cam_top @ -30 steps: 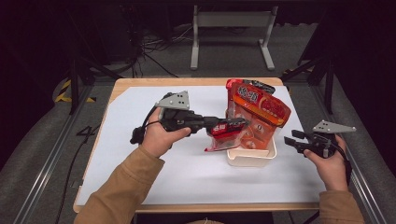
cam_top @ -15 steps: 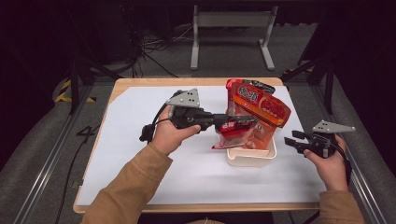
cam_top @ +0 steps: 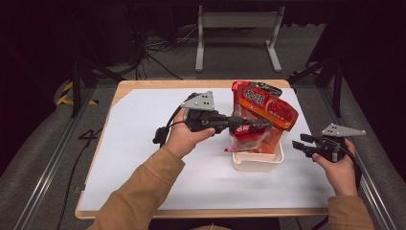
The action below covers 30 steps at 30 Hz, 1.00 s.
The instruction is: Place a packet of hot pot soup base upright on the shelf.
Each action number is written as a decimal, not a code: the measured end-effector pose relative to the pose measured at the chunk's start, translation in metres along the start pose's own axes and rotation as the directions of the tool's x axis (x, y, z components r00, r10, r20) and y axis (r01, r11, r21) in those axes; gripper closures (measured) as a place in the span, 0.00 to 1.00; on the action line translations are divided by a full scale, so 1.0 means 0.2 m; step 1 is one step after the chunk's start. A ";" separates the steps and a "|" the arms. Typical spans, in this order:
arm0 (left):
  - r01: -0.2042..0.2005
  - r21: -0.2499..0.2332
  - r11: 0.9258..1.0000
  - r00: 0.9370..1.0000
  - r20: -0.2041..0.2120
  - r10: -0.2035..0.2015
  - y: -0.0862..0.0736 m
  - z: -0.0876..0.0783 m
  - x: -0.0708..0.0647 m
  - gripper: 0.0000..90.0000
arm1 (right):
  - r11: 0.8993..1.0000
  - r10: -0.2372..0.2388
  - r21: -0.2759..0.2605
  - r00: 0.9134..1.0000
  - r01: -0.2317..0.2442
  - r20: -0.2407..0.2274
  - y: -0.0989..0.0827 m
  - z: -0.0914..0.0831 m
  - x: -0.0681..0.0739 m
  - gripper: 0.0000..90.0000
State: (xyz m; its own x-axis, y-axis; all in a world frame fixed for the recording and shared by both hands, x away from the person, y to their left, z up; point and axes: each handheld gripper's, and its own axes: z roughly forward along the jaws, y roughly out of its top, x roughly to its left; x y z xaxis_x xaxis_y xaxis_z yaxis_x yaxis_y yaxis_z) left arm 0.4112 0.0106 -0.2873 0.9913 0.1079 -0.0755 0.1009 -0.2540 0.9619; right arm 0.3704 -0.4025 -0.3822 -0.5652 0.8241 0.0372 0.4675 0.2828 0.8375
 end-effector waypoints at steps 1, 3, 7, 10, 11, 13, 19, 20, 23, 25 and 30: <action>0.000 -0.001 1.000 1.000 0.005 0.000 0.00 0.01 0.00 1.00 | 1.000 0.000 0.000 1.000 0.000 -0.001 0.00 0.00 0.00 0.55; -0.004 -0.004 1.000 1.000 0.012 0.004 0.00 0.02 0.00 1.00 | 1.000 -0.001 0.001 1.000 0.001 -0.001 0.00 0.00 0.00 0.55; -0.012 -0.003 1.000 1.000 0.022 0.012 0.00 0.05 -0.01 1.00 | 1.000 0.000 0.000 1.000 0.000 -0.001 0.00 0.00 0.00 0.55; -0.009 -0.004 1.000 1.000 0.025 0.009 0.00 0.07 -0.01 1.00 | 1.000 -0.001 -0.001 1.000 0.001 -0.001 0.00 0.00 0.00 0.55; -0.008 -0.004 1.000 1.000 0.027 0.008 0.00 0.08 -0.01 1.00 | 1.000 -0.001 -0.001 1.000 0.001 -0.001 0.00 0.00 0.00 0.55; -0.004 -0.006 1.000 1.000 0.031 0.004 0.00 0.09 -0.01 1.00 | 1.000 -0.001 -0.001 1.000 0.001 0.000 0.00 0.00 0.00 0.55; -0.010 -0.005 1.000 0.999 0.046 0.010 0.00 0.13 -0.02 1.00 | 1.000 0.001 -0.002 1.000 -0.001 0.001 0.00 0.00 -0.01 0.55; -0.011 -0.005 1.000 0.999 0.049 0.012 0.00 0.14 -0.03 1.00 | 1.000 0.000 -0.002 1.000 0.000 0.000 0.00 0.00 -0.01 0.54; -0.017 -0.006 1.000 0.998 0.059 0.017 -0.01 0.16 -0.03 1.00 | 1.000 0.001 0.000 1.000 -0.001 0.000 0.00 0.00 -0.01 0.54; -0.023 -0.006 1.000 0.998 0.061 0.023 -0.01 0.17 -0.03 1.00 | 1.000 0.000 0.001 1.000 0.000 -0.001 0.00 0.00 -0.01 0.54; -0.024 -0.004 1.000 0.997 0.075 0.025 -0.02 0.20 -0.04 1.00 | 1.000 0.002 -0.001 1.000 -0.002 -0.001 0.00 0.00 -0.01 0.54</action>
State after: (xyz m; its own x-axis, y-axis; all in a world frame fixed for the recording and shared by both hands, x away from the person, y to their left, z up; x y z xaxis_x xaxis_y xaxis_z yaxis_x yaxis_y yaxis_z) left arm 0.4069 -0.0279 -0.3021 0.9970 0.0289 -0.0715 0.0765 -0.2523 0.9646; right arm 0.3706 -0.4041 -0.3828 -0.5651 0.8241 0.0394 0.4678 0.2808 0.8380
